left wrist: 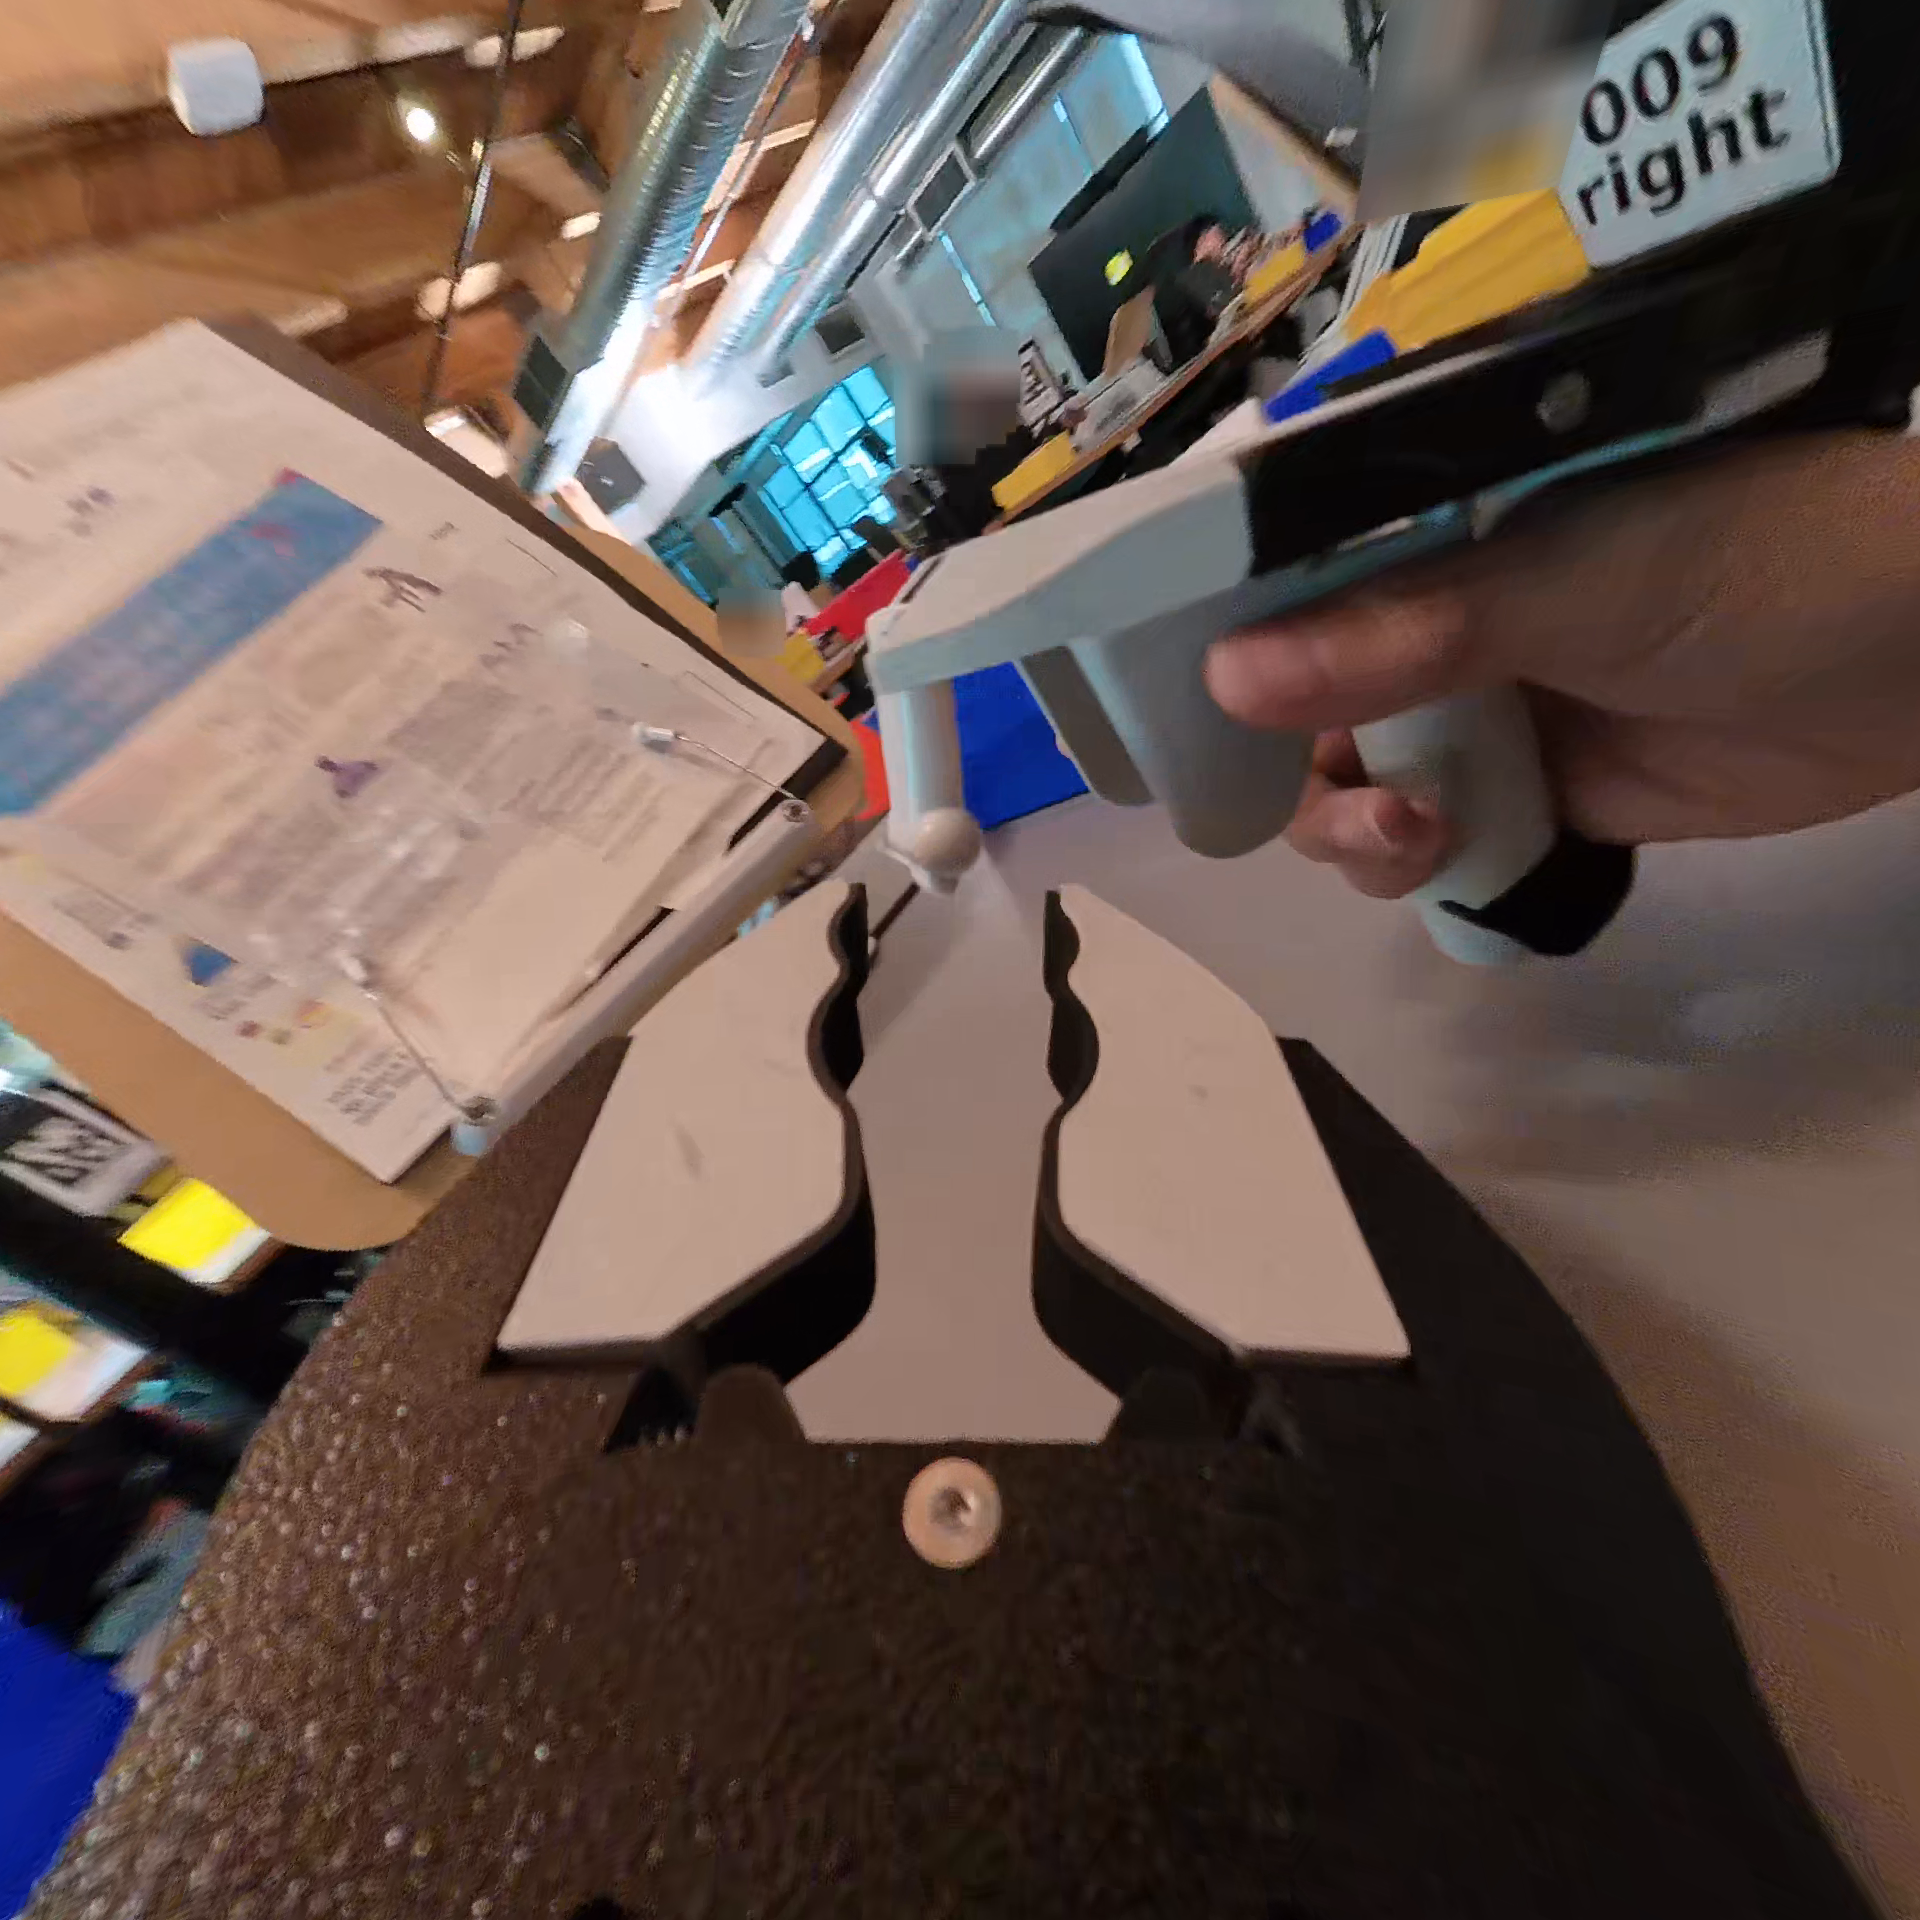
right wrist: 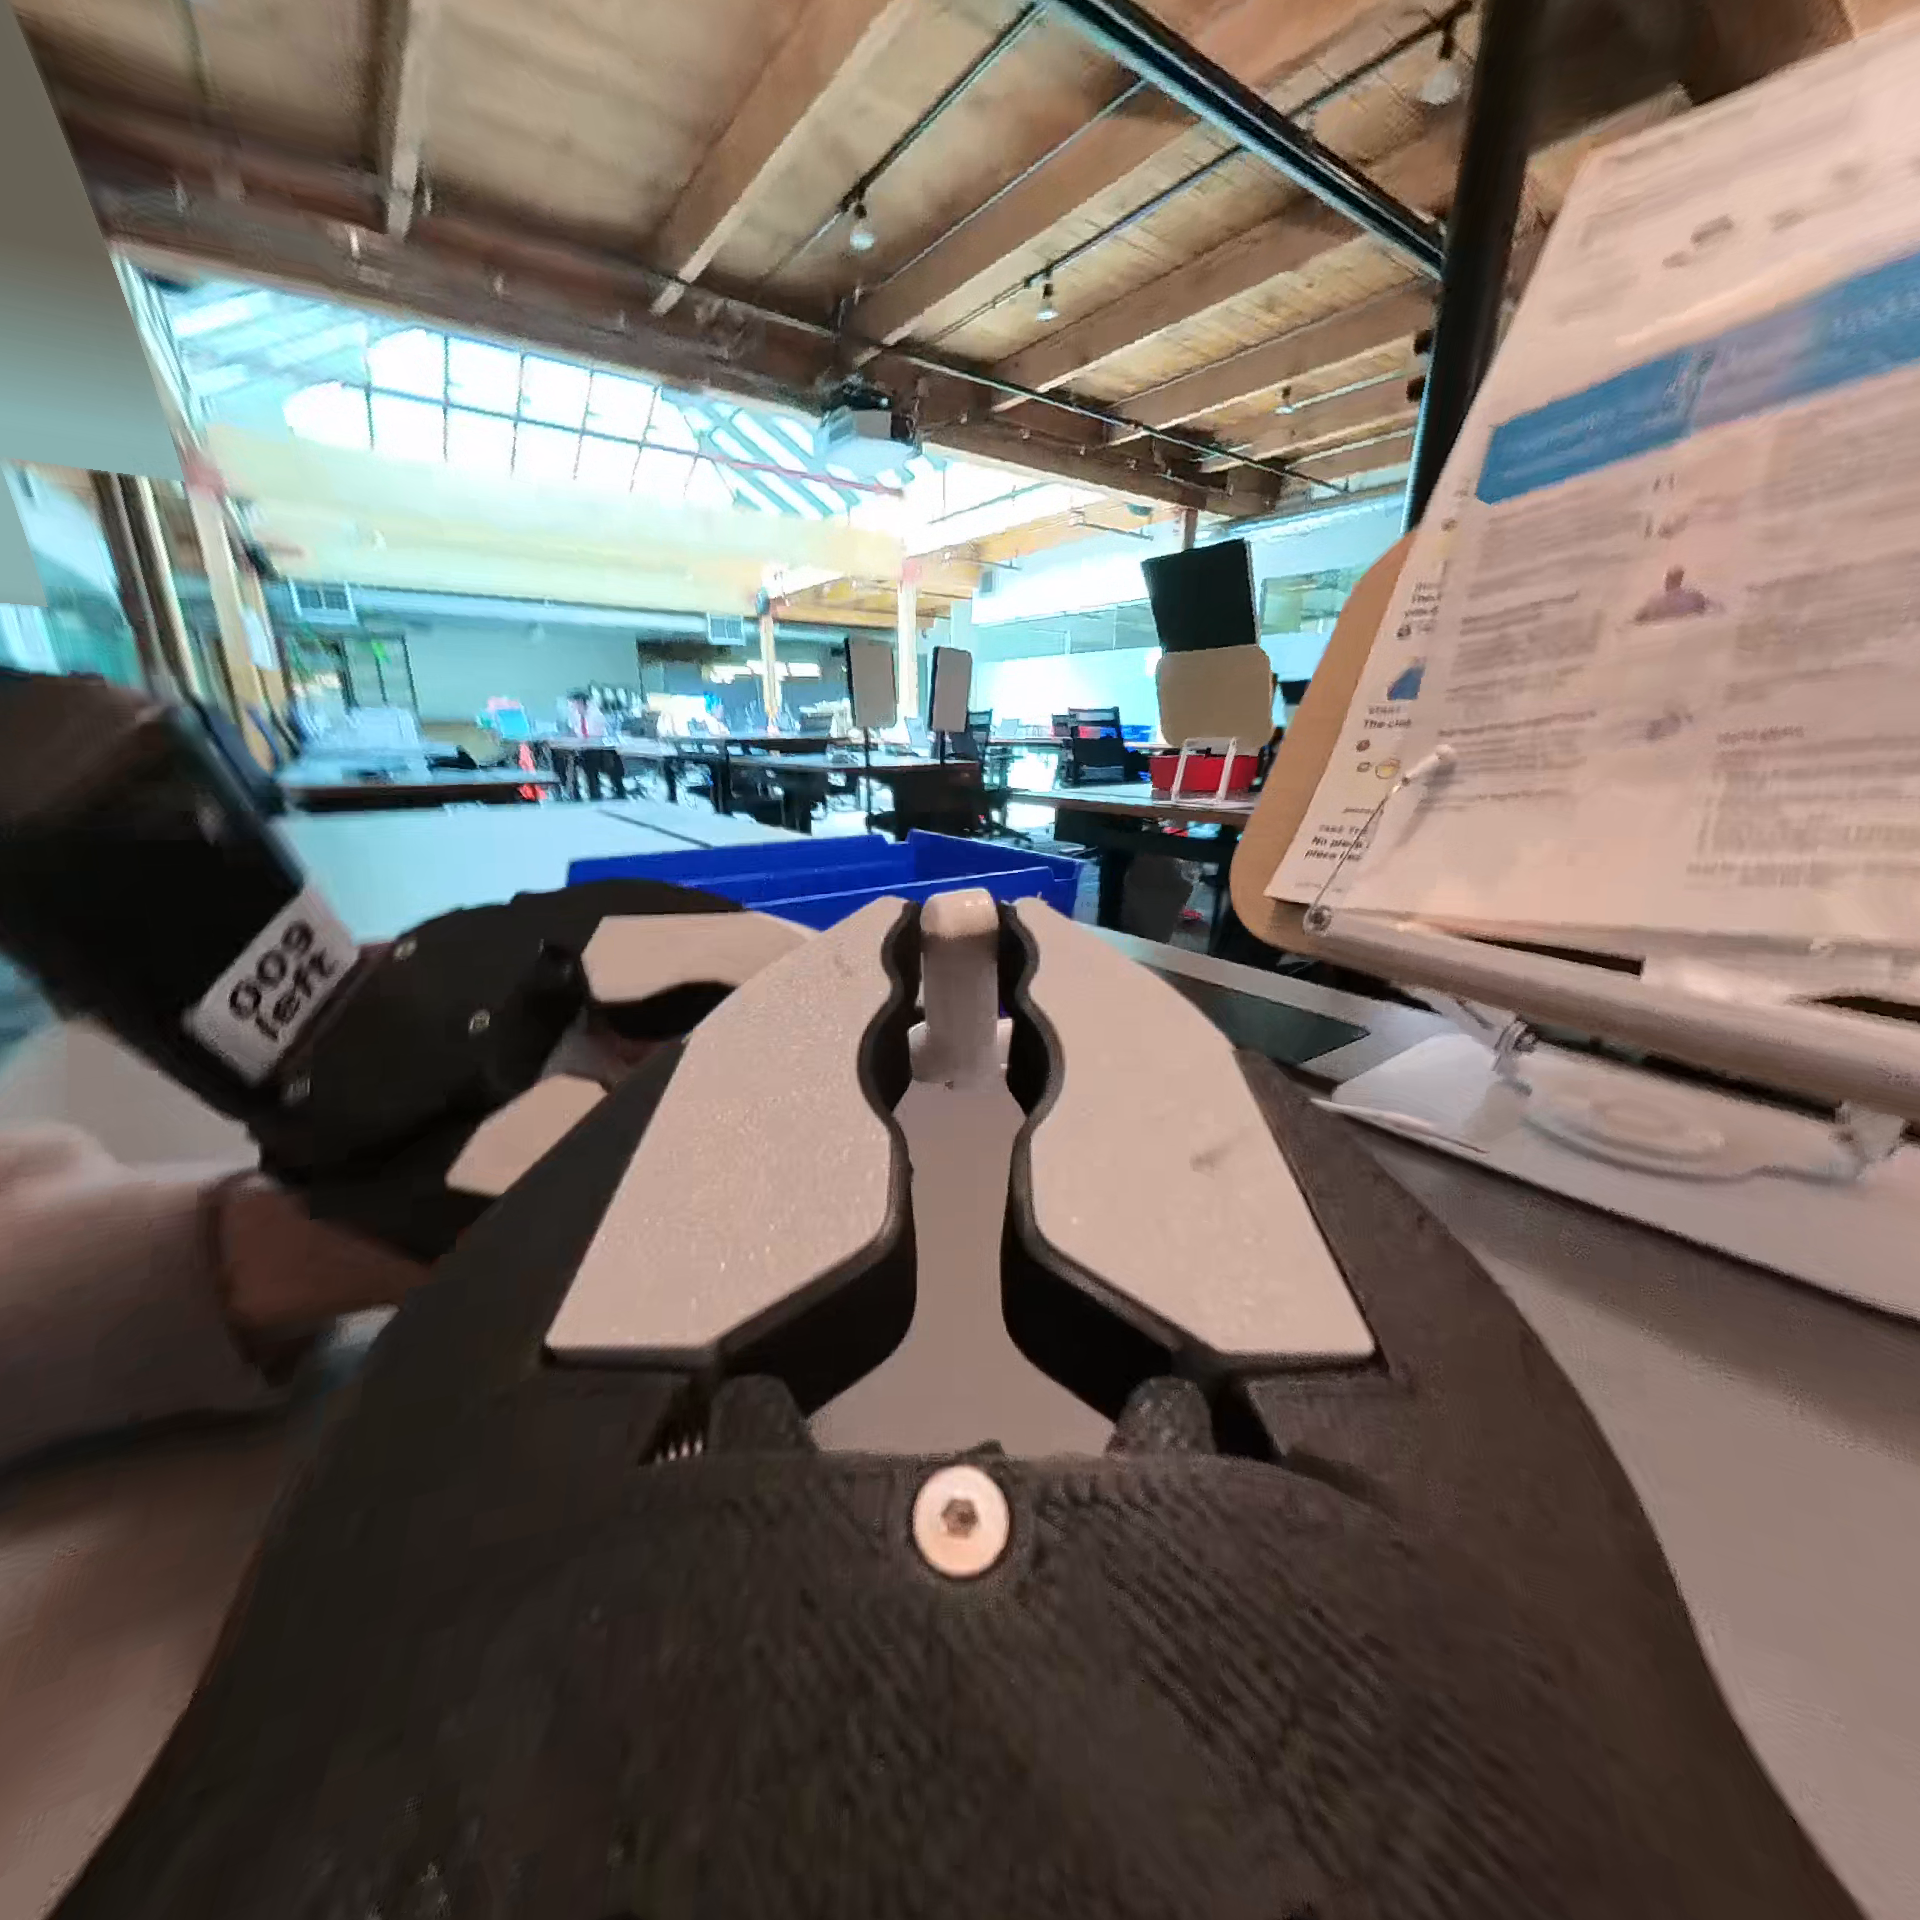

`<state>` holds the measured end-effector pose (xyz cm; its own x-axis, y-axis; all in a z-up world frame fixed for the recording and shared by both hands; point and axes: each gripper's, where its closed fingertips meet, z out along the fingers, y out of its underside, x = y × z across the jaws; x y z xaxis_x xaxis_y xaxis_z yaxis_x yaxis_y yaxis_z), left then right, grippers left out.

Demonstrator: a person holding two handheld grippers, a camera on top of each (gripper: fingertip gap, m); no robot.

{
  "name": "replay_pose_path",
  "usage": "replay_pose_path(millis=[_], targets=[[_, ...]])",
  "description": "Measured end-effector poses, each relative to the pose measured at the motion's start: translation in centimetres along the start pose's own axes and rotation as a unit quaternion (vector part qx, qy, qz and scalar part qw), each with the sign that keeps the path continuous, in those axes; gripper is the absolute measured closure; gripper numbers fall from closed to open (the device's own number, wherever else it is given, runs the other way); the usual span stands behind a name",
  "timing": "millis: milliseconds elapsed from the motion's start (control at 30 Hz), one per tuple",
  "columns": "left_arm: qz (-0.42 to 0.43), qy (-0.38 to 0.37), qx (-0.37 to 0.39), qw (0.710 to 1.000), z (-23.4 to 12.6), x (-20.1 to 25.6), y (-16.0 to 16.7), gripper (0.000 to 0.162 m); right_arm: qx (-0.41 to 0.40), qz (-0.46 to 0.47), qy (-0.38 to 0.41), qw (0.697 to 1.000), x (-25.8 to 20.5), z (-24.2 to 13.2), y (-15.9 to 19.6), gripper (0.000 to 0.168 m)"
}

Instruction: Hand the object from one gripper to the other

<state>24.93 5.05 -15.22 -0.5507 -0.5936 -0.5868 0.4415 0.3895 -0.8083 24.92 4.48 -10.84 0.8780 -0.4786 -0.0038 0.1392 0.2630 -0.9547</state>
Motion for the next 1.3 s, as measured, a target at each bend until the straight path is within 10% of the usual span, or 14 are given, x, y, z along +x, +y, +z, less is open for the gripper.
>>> replay_pose_path(millis=[500, 667, 867, 1300], targets=[[0.046, -0.053, -0.041, 0.997, 0.3, -0.5, 0.0, 0.147, -0.006, 0.001, -0.011, 1.000, -0.8, 0.4, 0.5, 0.154], [-0.090, 0.050, 0.000, 0.995, 0.0, 0.5, -0.4, 0.149, -0.041, -0.027, -0.088, 0.995, -0.6, -0.7, 0.2, 0.138], [-0.278, 0.280, 0.096, 0.914, -2.8, 2.7, -2.3, 0.149, -0.060, 0.120, -0.243, 0.961, -1.9, -3.3, -1.2, 0.145], [-0.264, 0.381, 0.079, 0.882, -4.1, 5.6, -2.4, 0.150, -0.127, 0.164, -0.327, 0.922, -6.2, -2.8, 1.7, 0.156]])
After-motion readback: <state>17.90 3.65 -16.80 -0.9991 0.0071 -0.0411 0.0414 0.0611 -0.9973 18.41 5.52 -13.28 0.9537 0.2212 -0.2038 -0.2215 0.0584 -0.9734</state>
